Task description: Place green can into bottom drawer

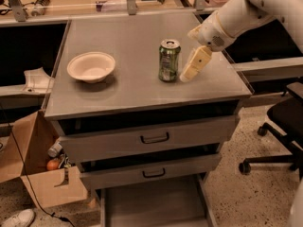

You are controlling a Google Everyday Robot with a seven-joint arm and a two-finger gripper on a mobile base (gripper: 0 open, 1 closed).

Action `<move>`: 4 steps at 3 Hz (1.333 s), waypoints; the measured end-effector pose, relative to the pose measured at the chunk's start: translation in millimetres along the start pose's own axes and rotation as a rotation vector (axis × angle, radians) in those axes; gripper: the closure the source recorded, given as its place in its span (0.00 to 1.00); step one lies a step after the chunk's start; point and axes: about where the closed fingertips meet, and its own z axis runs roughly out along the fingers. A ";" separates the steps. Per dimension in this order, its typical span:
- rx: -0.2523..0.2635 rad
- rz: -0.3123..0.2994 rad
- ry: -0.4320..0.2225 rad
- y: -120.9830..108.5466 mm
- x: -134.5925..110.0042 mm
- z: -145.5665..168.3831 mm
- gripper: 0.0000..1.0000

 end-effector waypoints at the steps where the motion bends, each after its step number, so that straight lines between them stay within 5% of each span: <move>1: 0.008 0.000 -0.041 -10.9 -10.6 11.5 0.00; 4: -0.036 0.014 -0.099 -3.6 -14.6 29.9 0.00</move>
Offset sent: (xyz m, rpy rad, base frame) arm 0.0143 0.0112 -0.0005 0.0357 -0.0170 0.0027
